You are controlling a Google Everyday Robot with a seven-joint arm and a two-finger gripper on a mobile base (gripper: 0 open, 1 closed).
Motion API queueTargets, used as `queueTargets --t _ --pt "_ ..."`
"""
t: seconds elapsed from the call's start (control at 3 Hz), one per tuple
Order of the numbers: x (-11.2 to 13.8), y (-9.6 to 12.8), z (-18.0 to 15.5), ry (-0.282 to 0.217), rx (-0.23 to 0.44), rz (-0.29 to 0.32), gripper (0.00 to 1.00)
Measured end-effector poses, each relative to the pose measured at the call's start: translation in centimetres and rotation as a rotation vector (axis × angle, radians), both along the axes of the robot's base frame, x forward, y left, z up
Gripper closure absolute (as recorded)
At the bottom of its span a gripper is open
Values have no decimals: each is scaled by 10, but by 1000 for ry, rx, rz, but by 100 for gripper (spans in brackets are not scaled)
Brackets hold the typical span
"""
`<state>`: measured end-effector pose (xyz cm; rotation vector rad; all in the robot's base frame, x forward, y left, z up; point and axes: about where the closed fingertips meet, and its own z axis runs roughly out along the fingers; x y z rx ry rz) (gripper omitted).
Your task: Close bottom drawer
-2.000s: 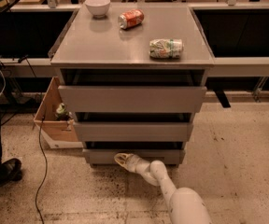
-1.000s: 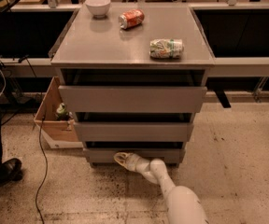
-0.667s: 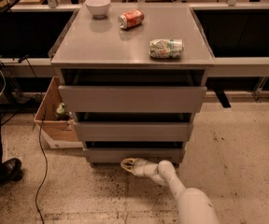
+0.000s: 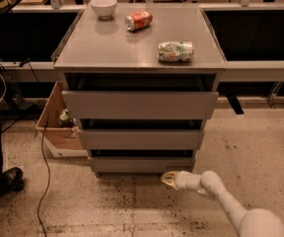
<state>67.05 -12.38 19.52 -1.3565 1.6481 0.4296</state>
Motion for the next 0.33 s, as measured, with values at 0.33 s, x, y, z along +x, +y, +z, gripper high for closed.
queueTargets --t 0.33 --pt "-18 -28 20 33 24 -46 100"
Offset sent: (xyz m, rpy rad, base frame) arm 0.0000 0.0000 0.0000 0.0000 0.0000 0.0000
